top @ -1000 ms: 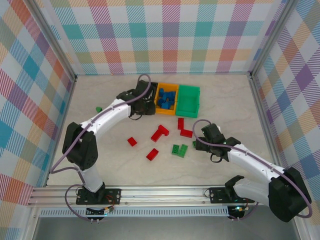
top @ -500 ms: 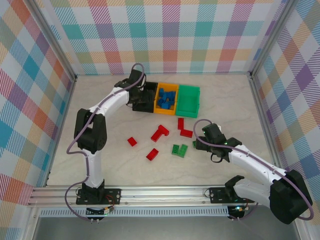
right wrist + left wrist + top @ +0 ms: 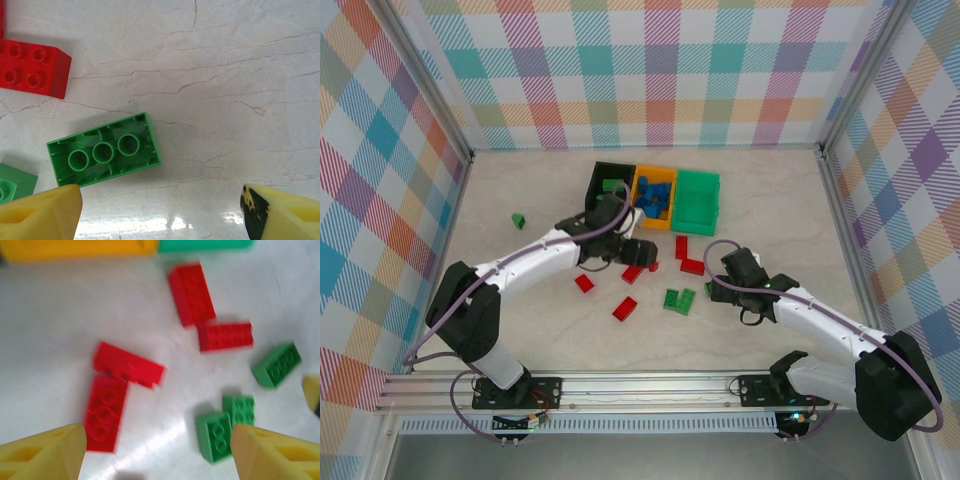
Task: Sort the legos into containers by color
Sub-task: Pick up the lego from the middle-left of the table.
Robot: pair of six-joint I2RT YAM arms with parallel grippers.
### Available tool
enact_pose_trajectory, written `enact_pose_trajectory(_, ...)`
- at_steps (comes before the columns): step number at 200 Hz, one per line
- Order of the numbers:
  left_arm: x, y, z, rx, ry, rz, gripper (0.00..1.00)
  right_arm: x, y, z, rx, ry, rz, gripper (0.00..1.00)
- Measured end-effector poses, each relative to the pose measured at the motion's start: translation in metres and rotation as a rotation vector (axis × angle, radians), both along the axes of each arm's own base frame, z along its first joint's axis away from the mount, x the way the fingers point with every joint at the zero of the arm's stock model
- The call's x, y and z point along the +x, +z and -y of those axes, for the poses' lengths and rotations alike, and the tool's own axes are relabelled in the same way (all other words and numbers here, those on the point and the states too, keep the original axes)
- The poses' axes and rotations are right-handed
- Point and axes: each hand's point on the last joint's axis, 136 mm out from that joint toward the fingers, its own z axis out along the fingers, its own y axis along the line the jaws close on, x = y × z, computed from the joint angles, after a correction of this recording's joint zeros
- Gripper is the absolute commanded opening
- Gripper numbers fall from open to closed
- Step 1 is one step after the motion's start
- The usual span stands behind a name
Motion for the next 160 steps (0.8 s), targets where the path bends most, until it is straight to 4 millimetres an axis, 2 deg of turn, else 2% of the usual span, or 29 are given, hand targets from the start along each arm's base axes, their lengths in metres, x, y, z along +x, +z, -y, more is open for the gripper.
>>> enact_pose_trajectory(27,-0.039,-0.024,0.014,0.018,-0.082,-0.051,0.74,0.0,0.0,0.0,0.0,0.001,0.0,0.83)
enact_pose_trajectory(56,-0.058,-0.038,0.031,0.036,-0.13,-0.074,0.73,0.0,-0.001,0.0,-0.006,0.0,-0.002,0.83)
enact_pose_trajectory(103,-0.065,-0.074,0.045,0.124,-0.11,-0.118,0.73,-0.001,-0.002,0.0,-0.014,0.003,-0.005,0.84)
enact_pose_trajectory(125,-0.06,-0.077,0.051,0.134,-0.088,-0.12,0.73,0.0,-0.002,0.001,-0.017,0.002,-0.003,0.84)
enact_pose_trajectory(160,-0.056,-0.073,0.071,0.139,-0.1,-0.099,0.74,0.0,-0.002,0.001,-0.017,0.001,-0.002,0.84)
